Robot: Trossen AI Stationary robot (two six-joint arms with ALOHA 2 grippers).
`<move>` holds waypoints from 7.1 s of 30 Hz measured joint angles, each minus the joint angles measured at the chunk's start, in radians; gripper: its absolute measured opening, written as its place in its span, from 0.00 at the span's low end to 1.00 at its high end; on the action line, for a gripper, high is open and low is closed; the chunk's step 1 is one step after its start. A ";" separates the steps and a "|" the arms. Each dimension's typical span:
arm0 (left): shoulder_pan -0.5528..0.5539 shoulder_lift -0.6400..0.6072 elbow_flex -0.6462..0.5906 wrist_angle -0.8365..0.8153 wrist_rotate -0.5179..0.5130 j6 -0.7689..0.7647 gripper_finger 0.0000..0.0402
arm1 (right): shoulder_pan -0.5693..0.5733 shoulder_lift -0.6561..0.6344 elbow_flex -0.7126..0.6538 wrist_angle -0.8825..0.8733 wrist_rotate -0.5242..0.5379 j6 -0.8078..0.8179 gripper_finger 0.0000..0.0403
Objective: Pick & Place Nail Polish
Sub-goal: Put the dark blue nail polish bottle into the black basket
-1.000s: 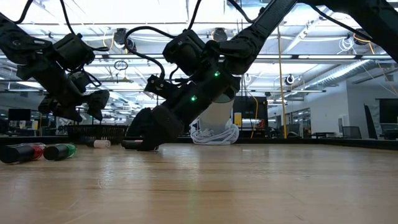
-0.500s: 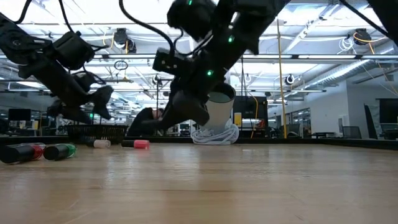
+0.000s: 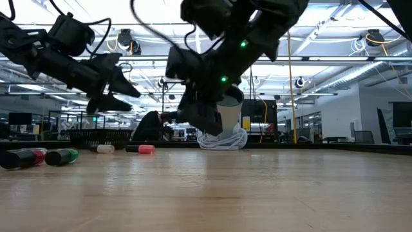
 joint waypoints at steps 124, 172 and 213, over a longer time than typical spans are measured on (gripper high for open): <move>-0.503 0.869 0.679 0.736 0.035 0.703 0.23 | -0.193 -0.583 -0.853 1.161 -1.002 0.460 0.26; -0.133 0.197 -0.085 0.649 -0.732 0.451 0.10 | -0.219 -0.584 -0.854 1.051 -0.815 0.520 0.63; 0.108 0.198 -0.085 0.209 -0.745 -0.013 0.12 | -0.219 -0.585 -0.854 1.043 -0.815 0.521 0.63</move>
